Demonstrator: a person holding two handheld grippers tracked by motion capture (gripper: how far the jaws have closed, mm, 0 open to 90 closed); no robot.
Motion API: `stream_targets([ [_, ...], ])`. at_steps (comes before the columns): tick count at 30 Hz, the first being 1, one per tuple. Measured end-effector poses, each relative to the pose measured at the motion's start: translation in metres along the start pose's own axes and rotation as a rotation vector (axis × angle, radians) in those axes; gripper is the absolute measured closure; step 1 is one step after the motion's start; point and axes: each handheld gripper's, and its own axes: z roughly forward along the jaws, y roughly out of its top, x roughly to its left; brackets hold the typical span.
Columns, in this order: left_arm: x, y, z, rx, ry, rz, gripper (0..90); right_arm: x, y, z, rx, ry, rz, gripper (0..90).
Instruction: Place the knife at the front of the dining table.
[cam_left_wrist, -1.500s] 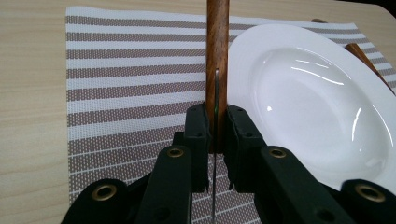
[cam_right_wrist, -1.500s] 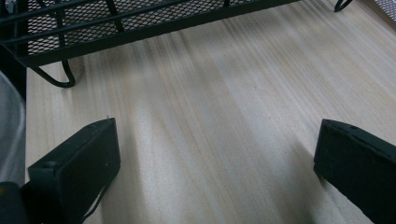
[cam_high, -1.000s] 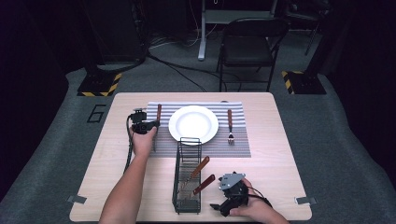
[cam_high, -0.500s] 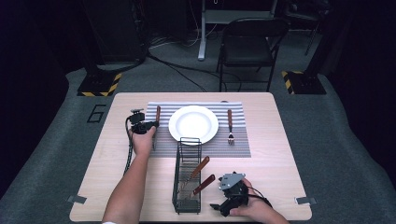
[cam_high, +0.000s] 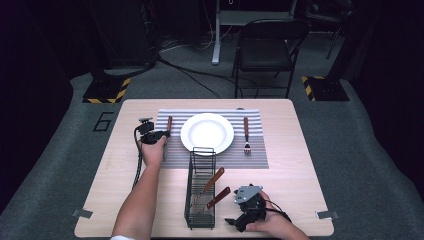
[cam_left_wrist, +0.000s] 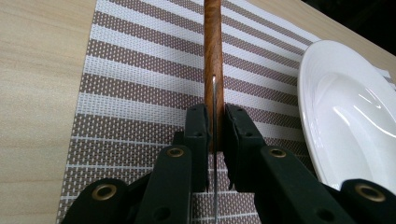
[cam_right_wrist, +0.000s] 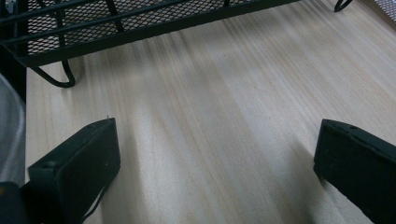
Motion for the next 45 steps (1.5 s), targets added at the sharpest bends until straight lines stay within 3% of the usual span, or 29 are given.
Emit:
stream_targets([
  [9,0.006,-0.002,0.005,0.003,0.004,-0.022,79.1,0.000,0.000,0.000,0.000,0.000,0.000,0.0],
  [28,0.011,0.001,-0.001,0.015,0.037,-0.008,72.5,0.000,0.000,0.000,0.000,0.000,0.000,0.0],
  [34,0.007,0.003,-0.012,0.037,0.062,0.083,65.4,0.000,0.000,0.000,0.000,0.000,0.000,0.0],
  [37,0.001,0.005,-0.024,0.043,0.051,0.135,60.6,0.001,0.000,0.000,0.002,0.000,0.008,0.0],
  [45,-0.010,-0.002,-0.047,0.021,0.011,0.222,54.8,0.000,0.000,0.000,0.000,0.000,0.000,0.0],
])
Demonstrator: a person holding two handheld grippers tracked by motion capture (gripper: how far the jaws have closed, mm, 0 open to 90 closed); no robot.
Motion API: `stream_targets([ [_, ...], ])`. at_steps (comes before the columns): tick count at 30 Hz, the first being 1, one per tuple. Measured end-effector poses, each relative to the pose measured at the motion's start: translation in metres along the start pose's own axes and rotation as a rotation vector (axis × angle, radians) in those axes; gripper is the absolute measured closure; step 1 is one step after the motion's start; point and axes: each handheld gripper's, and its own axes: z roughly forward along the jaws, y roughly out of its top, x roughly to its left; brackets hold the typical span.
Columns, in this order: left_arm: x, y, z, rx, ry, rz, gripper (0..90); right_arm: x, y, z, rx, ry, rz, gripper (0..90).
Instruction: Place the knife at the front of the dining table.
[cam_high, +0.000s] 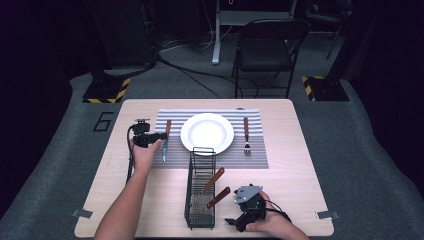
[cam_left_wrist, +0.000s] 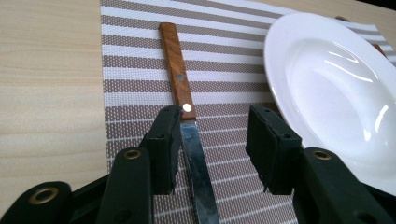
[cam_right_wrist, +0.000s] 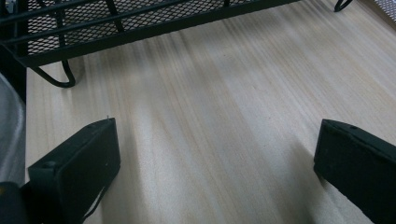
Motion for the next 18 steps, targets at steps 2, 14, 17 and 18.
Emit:
stream_targets([
  [2,-0.002,-0.001,-0.005,-0.001,-0.010,0.021,53.8,0.000,0.000,0.000,0.000,0.000,0.000,0.0],
  [14,-0.022,-0.014,-0.049,-0.043,-0.070,0.160,49.4,0.000,0.000,0.000,0.000,0.000,0.000,0.0],
  [17,-0.023,-0.017,-0.057,-0.034,-0.073,0.217,48.6,0.000,0.000,0.000,0.000,0.000,0.000,0.0],
  [18,-0.023,-0.019,-0.060,-0.030,-0.072,0.229,48.2,0.000,0.000,0.000,-0.001,0.000,-0.003,0.0],
])
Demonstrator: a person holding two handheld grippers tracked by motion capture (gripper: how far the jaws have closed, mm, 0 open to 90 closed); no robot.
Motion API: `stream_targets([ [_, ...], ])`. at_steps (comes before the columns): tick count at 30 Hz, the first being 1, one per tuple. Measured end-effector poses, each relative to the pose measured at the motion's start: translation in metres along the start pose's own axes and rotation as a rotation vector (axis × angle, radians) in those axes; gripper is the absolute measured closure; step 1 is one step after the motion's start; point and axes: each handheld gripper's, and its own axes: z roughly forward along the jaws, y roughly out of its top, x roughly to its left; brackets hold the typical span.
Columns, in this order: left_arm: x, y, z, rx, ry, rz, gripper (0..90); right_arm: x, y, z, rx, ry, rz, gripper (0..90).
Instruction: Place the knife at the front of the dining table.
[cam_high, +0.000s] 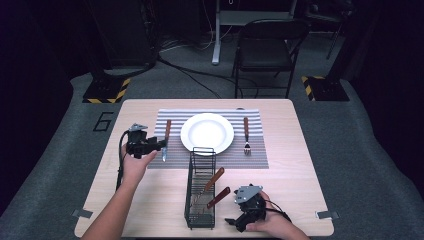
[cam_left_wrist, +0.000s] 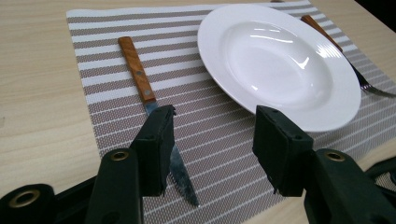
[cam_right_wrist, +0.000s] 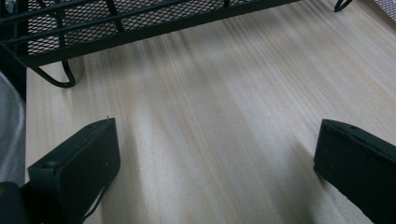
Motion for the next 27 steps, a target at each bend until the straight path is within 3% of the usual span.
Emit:
stream_targets([
  [7,-0.006,-0.014,-0.017,-0.005,0.006,0.049,46.6,0.000,0.000,0.000,0.001,0.000,0.003,0.0],
  [11,-0.011,-0.019,-0.025,0.006,0.020,0.119,46.2,0.000,0.000,0.000,0.001,0.000,0.003,0.0],
  [18,-0.023,-0.026,-0.039,0.013,0.002,0.217,44.6,0.000,0.000,0.000,0.001,0.000,0.003,0.0],
  [22,-0.024,-0.034,-0.040,0.025,-0.003,0.245,43.4,0.000,0.000,0.000,0.000,0.000,0.003,0.0],
  [27,-0.020,-0.051,-0.037,0.061,0.002,0.250,41.5,0.000,0.000,0.000,0.001,0.000,0.003,0.0],
])
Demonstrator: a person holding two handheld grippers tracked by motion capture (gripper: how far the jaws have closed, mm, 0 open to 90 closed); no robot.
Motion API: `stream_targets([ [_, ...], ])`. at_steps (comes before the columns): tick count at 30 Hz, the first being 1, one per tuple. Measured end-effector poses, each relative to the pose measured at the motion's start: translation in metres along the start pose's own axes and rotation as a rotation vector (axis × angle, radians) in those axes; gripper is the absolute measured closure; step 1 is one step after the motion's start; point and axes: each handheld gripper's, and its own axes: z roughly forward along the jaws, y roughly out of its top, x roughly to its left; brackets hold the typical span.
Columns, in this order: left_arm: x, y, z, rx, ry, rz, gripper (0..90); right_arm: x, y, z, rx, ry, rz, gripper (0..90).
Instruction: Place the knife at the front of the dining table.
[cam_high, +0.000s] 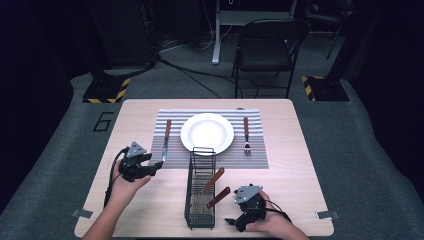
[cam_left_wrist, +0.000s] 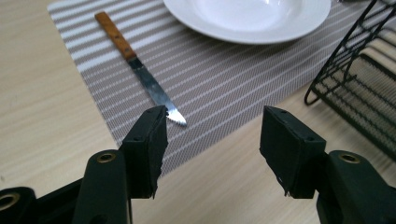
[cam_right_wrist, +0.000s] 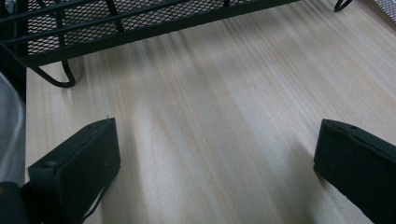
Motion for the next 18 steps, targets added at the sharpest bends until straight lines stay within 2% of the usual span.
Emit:
stream_targets([
  [10,0.006,-0.027,0.004,0.000,0.014,-0.057,36.9,0.000,0.000,0.000,0.000,0.000,0.000,0.0],
  [14,0.012,-0.036,0.010,0.045,0.044,-0.039,34.1,-0.001,0.000,0.000,-0.006,-0.002,-0.011,0.0],
  [15,0.014,-0.037,0.010,0.057,0.041,-0.046,33.0,-0.001,0.000,0.000,-0.006,-0.002,-0.012,0.0],
  [17,0.019,-0.041,0.013,0.042,0.046,-0.082,31.3,-0.001,0.000,0.000,-0.005,-0.002,-0.009,0.0],
  [18,0.022,-0.042,0.013,0.047,0.054,-0.084,30.7,-0.001,0.000,0.000,-0.005,-0.002,-0.009,0.0],
])
